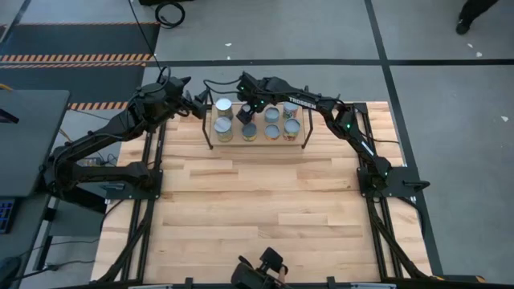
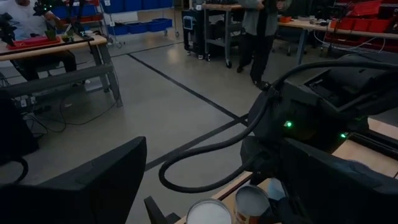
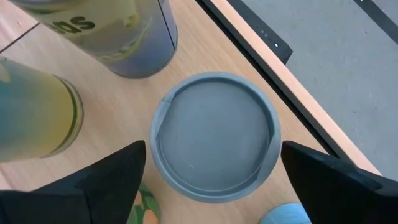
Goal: Pick and place cans onto a shelf
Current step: Put the red can on the shelf aligned with the orange can, then return to Home Position
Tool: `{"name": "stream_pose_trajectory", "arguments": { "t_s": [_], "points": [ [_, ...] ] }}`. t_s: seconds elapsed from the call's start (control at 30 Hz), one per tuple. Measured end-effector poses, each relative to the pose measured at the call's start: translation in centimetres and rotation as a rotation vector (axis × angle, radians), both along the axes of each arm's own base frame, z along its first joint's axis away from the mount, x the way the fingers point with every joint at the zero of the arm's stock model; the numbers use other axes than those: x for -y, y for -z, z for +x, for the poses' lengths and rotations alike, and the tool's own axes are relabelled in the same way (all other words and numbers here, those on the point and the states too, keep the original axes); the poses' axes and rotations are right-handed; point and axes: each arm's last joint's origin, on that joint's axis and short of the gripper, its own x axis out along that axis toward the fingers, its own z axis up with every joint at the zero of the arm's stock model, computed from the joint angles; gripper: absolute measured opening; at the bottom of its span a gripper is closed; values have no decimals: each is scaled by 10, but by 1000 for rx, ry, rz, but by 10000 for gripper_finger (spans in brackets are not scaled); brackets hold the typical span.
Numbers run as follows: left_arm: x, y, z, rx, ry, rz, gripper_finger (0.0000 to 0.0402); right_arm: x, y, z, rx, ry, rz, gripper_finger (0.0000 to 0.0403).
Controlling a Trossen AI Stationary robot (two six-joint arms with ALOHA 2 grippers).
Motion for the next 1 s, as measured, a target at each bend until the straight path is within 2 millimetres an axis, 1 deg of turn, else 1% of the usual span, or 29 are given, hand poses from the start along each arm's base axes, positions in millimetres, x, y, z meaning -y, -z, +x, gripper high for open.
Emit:
{"name": "stream_pose_trajectory", "arguments": {
  "t_s": [0.13, 0.27, 0.4, 0.47, 0.6, 0.7, 0.8, 0.9, 1.0],
  "points": [
    [0, 0, 0, 1, 0, 1, 376, -2, -1, -1, -7, 7, 7, 387],
    [1, -1, -1, 4, 0, 3, 376, -5, -8, -1, -12, 6, 1, 387],
    [4, -5, -6, 24, 3, 14, 376, -8, -21, -3, -6, 19, 9, 387],
    [7, -8, -11, 40, 9, 22, 376, -11, -34, -9, 11, 36, 15, 387],
    [16, -17, -23, 126, 74, 21, 376, -18, -69, -24, 53, 54, -14, 380],
    [26, -26, -32, 210, 194, 20, 376, -27, -99, -40, 80, 74, -32, 370],
    [35, -31, -40, 246, 328, 21, 375, -39, -133, -59, 124, 78, -63, 353],
    [42, -34, -45, 288, 442, -1, 372, -65, -167, -74, 184, 42, -116, 333],
    [47, -37, -50, 345, 510, -52, 347, -100, -196, -84, 245, -31, -165, 309]
  ]
}}
